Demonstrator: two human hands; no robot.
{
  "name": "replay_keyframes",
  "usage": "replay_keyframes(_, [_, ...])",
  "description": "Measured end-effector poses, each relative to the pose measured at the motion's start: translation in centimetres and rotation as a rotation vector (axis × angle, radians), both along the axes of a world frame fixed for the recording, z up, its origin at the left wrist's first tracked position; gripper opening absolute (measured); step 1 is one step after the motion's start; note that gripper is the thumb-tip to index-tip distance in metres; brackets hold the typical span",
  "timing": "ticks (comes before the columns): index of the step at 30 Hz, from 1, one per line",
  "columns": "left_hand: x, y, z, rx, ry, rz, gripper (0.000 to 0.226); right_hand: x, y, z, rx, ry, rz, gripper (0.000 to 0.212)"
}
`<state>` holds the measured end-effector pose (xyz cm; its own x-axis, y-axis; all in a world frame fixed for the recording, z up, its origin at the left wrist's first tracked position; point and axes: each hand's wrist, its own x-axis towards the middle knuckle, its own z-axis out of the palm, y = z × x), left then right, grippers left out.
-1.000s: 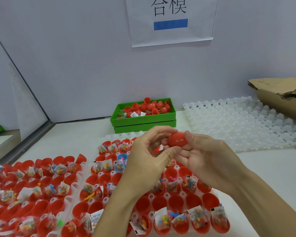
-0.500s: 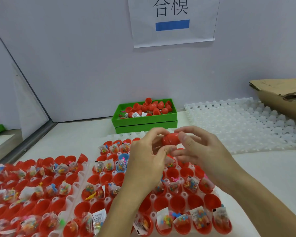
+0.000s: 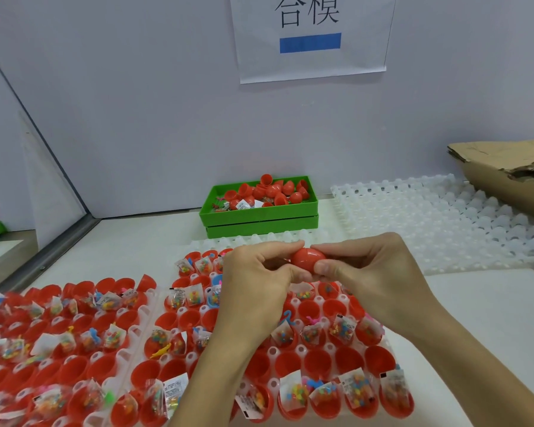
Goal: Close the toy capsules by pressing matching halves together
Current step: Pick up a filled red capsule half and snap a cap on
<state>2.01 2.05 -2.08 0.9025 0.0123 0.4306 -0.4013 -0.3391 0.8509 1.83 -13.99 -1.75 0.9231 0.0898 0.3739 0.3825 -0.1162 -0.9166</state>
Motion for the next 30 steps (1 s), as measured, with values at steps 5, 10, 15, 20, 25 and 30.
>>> replay_keyframes(5, [-0.1,0.0,0.1,0.003,-0.013,-0.025,0.037,0.1,0.5,-0.3,0.040,-0.006,-0.054,0.037])
replay_keyframes(10, [0.0,-0.1,0.0,-0.001,-0.026,-0.068,0.034,0.1,0.3,-0.1,0.048,-0.013,-0.015,0.037])
replay_keyframes(15, [-0.1,-0.3,-0.1,-0.036,-0.054,-0.054,0.036,0.1,0.7,-0.1,0.044,-0.074,-0.043,0.037])
replay_keyframes(20, [-0.3,-0.9,-0.6,0.075,-0.143,-0.011,0.036,0.0,0.9,-0.3,-0.003,-0.088,-0.078,0.037])
replay_keyframes(25, [-0.1,-1.1,-0.7,0.167,-0.202,0.000,0.033,0.3,0.8,-0.5,-0.071,-0.083,-0.103,0.033])
replay_keyframes(30, [0.0,-1.0,-0.5,0.325,-0.298,0.091,0.032,-0.2,1.6,-0.8,-0.169,-0.080,-0.066,0.033])
